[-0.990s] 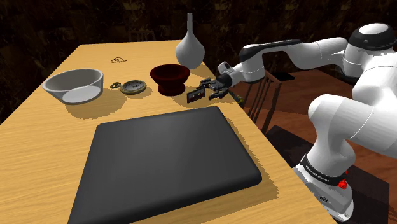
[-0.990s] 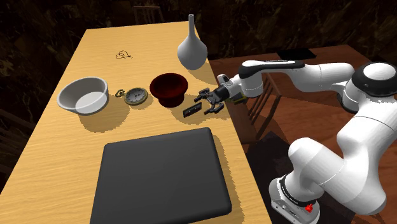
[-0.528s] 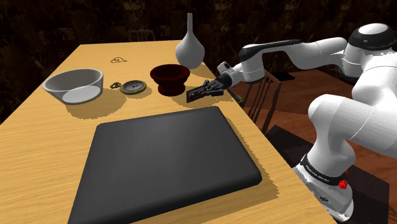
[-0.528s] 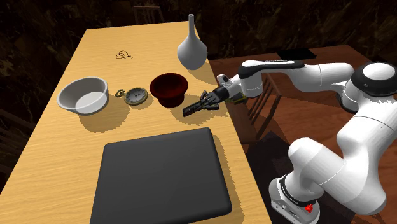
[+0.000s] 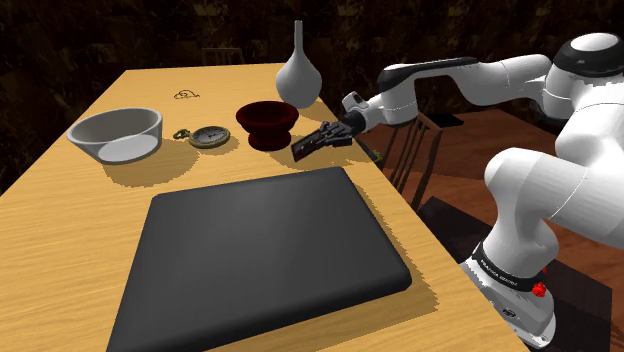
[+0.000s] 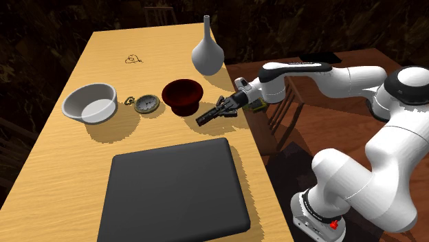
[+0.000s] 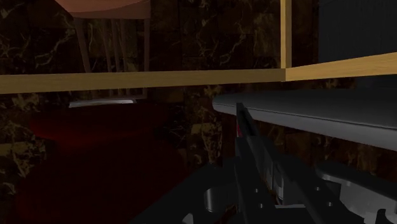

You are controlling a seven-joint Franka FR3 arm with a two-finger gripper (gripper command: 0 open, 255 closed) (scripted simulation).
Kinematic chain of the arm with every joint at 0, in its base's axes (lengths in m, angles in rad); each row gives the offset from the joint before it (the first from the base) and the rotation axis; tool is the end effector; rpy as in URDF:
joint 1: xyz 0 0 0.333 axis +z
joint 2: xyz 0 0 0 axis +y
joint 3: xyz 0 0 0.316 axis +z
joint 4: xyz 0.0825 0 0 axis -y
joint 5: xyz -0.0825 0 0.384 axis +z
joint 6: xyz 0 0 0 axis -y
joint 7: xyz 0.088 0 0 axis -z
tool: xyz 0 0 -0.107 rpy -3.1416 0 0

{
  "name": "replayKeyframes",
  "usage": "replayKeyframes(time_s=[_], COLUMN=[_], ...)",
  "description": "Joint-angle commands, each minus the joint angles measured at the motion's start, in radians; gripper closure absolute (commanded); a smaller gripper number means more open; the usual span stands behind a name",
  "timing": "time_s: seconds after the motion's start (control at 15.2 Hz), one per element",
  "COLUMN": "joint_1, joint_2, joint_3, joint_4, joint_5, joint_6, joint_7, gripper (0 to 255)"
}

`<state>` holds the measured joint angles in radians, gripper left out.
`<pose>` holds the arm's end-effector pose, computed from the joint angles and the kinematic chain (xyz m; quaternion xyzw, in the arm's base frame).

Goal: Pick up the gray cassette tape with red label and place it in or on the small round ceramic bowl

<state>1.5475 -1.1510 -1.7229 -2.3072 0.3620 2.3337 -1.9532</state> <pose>0.5077 -0.0553 0.2734 -0.5698 -0.5103 -0.4845 0.4245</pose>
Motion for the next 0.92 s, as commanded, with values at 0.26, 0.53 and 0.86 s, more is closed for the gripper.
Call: replayKeyframes(time_s=[0.26,0.53,0.86], joint_1=[-0.033,-0.052,-0.075], joint_2=[0.026,0.041,0.059], joint_3=[0.067,0.111,0.165], joint_4=[-0.004,-0.002,0.004], joint_5=[0.021,0.034,0.05], joint_6=[-0.018,-0.031,-0.048], joint_7=[0.046,0.077,0.117], gripper=[255,255,255])
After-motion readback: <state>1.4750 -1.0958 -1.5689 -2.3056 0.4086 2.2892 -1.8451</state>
